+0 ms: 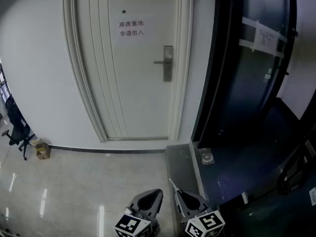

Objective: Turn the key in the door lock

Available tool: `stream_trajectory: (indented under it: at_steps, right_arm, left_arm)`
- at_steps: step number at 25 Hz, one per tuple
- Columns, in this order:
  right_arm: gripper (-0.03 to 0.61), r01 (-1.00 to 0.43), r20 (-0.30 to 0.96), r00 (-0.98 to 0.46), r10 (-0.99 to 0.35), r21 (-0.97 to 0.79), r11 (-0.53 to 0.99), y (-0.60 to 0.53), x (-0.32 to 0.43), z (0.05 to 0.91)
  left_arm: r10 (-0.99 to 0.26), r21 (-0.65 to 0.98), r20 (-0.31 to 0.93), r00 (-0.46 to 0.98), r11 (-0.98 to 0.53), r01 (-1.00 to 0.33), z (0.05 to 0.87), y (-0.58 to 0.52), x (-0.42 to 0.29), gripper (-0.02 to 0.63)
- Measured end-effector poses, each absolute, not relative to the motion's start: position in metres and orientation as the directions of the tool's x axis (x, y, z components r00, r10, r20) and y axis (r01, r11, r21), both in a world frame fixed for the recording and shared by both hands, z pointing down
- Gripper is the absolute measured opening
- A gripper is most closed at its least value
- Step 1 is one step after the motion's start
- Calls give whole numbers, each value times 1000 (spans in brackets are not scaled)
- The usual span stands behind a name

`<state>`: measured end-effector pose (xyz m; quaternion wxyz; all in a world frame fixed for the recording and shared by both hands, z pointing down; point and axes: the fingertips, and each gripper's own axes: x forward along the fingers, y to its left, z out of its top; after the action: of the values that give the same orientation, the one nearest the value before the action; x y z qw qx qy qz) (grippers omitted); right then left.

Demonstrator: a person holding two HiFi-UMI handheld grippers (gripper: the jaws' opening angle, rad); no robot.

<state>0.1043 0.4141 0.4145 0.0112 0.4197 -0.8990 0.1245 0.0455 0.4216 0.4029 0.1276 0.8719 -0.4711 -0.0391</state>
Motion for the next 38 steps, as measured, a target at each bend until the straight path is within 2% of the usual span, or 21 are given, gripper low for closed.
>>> stream_trajectory:
  at_steps: [14, 29, 38]
  right_arm:
    - [18, -775, 125, -627, -769, -202, 599, 280, 22, 403]
    - [18, -775, 124, -629, -767, -180, 606, 172, 16, 405]
    - [18, -775, 142, -631, -763, -163, 611, 61, 49, 412]
  left_arm:
    - [-820, 221, 25, 571, -553, -803, 393, 283, -34, 5]
    - [-826, 233, 42, 562, -539, -809, 399, 186, -42, 5]
    - [-837, 237, 68, 542, -514, -824, 401, 82, -16, 5]
